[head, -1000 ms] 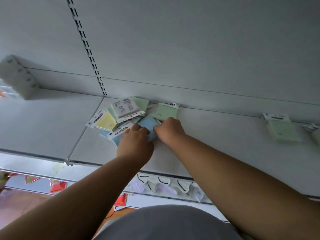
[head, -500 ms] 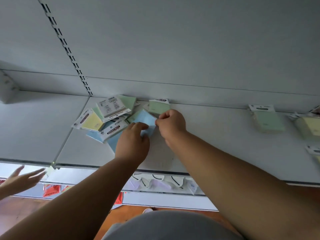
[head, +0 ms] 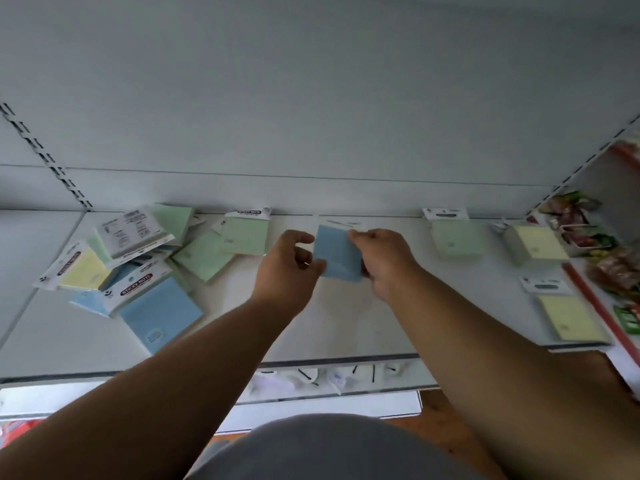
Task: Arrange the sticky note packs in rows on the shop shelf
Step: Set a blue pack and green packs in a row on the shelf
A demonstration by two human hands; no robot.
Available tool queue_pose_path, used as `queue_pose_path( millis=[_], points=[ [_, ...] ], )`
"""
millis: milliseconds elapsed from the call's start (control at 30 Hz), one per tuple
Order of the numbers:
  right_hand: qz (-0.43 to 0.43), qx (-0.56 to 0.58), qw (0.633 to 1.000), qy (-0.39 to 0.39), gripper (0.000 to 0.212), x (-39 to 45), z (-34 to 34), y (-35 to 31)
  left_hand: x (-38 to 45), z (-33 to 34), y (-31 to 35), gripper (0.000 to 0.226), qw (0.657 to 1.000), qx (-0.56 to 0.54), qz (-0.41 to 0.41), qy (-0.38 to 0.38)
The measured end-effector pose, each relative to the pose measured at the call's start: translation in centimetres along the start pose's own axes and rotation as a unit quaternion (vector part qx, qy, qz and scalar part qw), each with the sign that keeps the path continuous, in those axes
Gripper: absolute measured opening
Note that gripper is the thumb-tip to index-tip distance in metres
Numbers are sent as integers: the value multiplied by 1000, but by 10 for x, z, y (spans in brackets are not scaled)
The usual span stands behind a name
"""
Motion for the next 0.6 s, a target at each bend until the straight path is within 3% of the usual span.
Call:
queue_pose_path(
  millis=[167, 300, 400, 533, 600],
  points=[
    [-91, -172, 979, 59, 14, 40, -38, -13, 20, 47, 19, 34, 994, 107, 1, -2],
    [-144, -327, 933, 33, 33, 67, -38, -16, 35, 67, 27, 39, 979, 203, 0, 1],
    [-177, -391, 903, 34, 39, 73, -31, -16, 36, 73, 30, 40, 964, 267, 2, 3],
    [-264, -470, 833, 120, 50, 59, -29, -28, 30, 64, 33, 42, 946, 323, 10, 36],
    [-316, -441, 835, 89, 45, 45, -19, -32, 24, 51, 23, 39, 954, 293, -16, 54]
  ],
)
Point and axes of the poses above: each hand's wrist, its own x-axis towards the middle knuckle, its own z-axis out of the palm, y = z × x, the point moved 5 cm from there along x, towards the middle knuckle, and after that the axes turned 3 degrees about z, right-handed, at the moved point
